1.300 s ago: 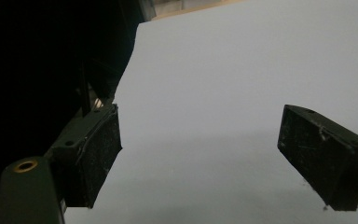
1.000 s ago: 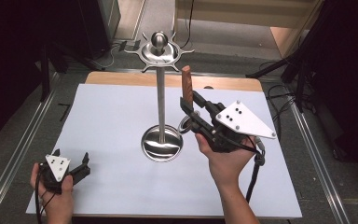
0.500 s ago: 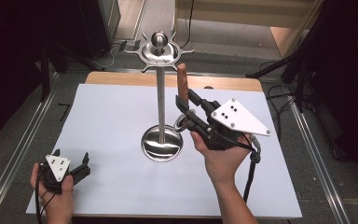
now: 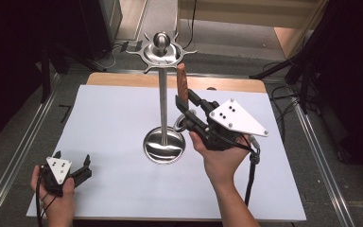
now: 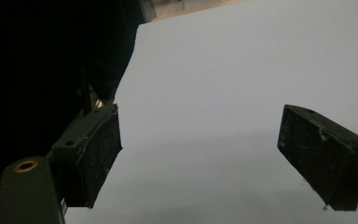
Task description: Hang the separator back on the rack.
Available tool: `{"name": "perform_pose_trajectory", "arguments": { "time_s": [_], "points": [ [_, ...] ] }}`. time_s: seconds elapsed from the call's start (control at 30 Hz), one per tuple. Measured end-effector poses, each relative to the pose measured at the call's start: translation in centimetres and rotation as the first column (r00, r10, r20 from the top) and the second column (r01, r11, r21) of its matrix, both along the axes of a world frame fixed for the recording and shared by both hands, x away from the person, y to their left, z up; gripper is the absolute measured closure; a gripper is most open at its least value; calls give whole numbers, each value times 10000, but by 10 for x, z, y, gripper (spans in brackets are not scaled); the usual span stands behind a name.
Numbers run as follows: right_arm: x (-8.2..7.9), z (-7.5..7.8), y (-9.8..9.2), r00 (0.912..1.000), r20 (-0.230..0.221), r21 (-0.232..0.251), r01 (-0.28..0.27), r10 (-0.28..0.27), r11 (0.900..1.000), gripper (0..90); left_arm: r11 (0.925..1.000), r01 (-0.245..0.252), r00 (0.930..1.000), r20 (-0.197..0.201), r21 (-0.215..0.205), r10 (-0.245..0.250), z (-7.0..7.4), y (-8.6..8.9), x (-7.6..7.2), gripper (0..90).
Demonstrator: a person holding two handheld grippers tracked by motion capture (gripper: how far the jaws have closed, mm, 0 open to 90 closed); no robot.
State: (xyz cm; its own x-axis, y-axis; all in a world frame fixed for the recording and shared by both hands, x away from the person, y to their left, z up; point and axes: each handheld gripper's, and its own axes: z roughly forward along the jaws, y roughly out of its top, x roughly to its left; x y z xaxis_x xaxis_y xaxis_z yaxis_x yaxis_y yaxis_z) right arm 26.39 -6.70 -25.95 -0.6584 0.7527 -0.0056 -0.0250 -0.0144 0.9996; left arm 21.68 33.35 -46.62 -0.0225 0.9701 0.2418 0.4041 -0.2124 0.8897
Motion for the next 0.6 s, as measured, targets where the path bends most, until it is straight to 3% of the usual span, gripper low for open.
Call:
{"name": "perform_pose_trajectory", "arguments": {
  "time_s": [0.27,0.6],
  "points": [
    [3,-7,2,10000,-62,17,44,-44,10000,694,10000,-4,10000,17,24,4,0,0,0,145],
    [5,-13,4,9998,180,299,-3,-2,9996,688,10000,-5,10000,28,23,5,0,0,0,145]
  ]
}}
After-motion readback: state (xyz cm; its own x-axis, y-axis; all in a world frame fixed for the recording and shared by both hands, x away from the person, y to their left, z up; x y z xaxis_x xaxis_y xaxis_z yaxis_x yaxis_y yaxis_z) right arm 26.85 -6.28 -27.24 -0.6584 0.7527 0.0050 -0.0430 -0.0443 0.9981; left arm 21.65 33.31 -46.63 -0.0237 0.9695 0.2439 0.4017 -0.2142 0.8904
